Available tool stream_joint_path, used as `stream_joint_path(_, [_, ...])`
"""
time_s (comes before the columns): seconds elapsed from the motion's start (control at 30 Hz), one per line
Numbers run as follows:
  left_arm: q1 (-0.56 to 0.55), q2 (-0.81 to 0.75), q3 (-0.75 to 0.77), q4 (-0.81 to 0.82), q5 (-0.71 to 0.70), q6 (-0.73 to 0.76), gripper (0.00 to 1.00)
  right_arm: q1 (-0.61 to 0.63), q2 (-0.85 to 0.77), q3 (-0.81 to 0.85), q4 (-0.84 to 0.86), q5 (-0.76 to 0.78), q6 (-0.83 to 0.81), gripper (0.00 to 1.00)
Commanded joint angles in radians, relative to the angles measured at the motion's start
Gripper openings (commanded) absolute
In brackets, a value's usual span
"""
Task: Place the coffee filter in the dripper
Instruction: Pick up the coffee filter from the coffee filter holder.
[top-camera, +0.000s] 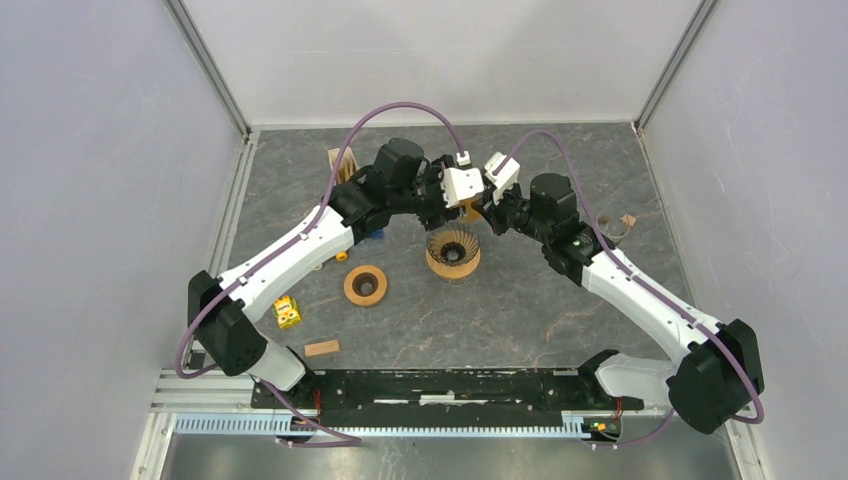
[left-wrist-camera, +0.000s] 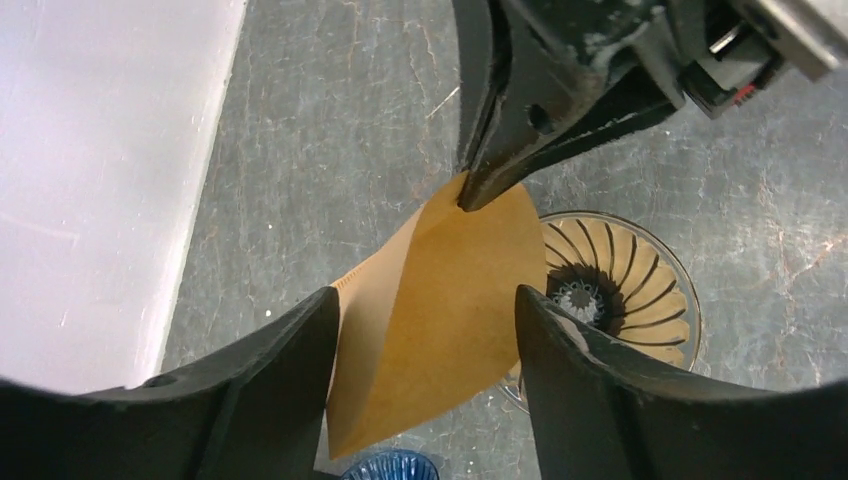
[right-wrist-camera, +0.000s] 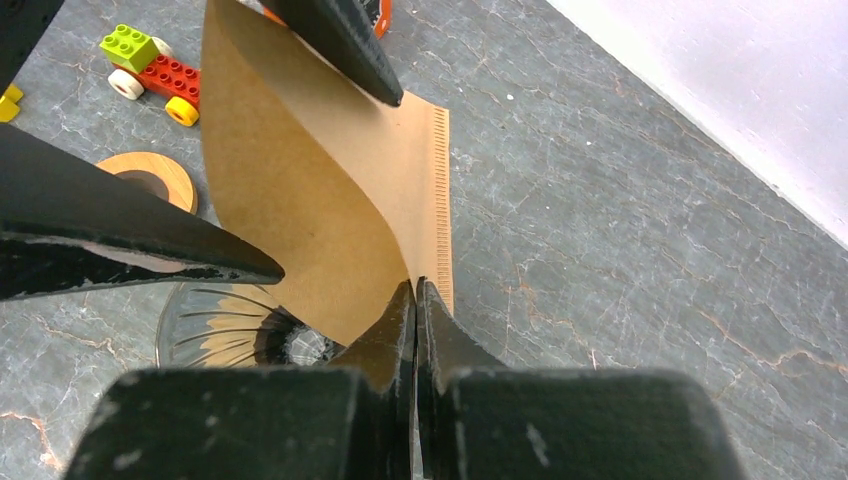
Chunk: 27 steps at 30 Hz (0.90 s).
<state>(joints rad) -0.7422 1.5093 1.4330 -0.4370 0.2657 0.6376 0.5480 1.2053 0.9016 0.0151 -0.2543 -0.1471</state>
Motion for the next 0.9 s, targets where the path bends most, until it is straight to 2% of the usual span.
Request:
stream_joint_path(0.0, [0.004,-0.043,-0.002,-0.02,0.075,0.06,0.67,-0.006,-0.011,0.002,0.049,-0.018,0.004,0.0])
stream_joint_path(0.47, [0.01,-0.04,-0.011,0.069,-0.024,-0.032,0.49,-0.008,-0.01,-0.008,0.055,-0.067,0.0,0.0])
stream_joint_path(0.87, [0.014,-0.04,-0.008,0.051,-0.004,-0.032,0.27,-0.008,0.008,0.017,0.037,-0.074,-0.003,0.0])
